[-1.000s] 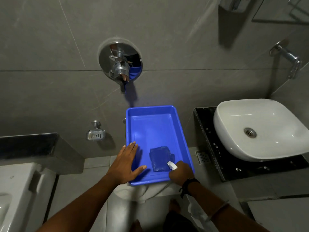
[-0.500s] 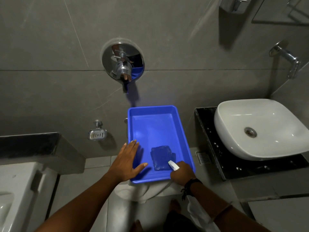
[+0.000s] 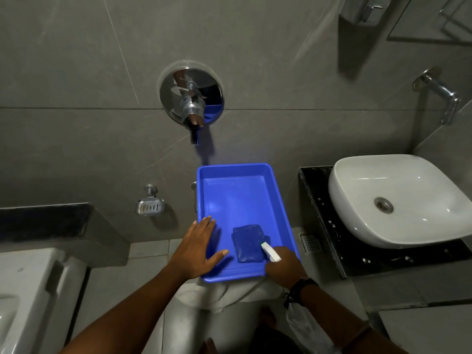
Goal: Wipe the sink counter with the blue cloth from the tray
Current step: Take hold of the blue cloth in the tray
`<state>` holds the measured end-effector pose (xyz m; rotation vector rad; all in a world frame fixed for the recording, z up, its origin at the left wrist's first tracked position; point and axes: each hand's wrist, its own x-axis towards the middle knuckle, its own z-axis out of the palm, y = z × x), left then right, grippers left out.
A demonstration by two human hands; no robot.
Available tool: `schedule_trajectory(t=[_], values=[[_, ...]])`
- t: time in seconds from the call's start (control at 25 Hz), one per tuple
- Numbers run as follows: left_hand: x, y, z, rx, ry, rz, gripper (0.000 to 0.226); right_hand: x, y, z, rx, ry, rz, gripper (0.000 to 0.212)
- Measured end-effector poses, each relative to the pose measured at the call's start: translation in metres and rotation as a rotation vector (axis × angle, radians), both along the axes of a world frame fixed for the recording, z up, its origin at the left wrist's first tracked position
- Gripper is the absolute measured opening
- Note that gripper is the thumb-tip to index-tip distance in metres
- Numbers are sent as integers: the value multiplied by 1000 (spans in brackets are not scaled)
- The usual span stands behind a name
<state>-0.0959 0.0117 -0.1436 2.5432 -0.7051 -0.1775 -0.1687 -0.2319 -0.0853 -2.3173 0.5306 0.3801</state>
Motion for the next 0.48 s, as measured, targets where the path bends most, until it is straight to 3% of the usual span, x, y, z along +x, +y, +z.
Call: schedule_trajectory(t=[0.12, 0.32, 0.48], values=[[4, -2, -1, -3, -5, 13, 90, 4, -3, 43, 132, -243, 3, 4], [18, -6, 4, -23, -7, 32, 87, 72, 3, 140, 296, -602, -31, 18], [31, -17, 6, -67, 6, 113, 79, 158, 23, 152, 334, -757, -97, 24]])
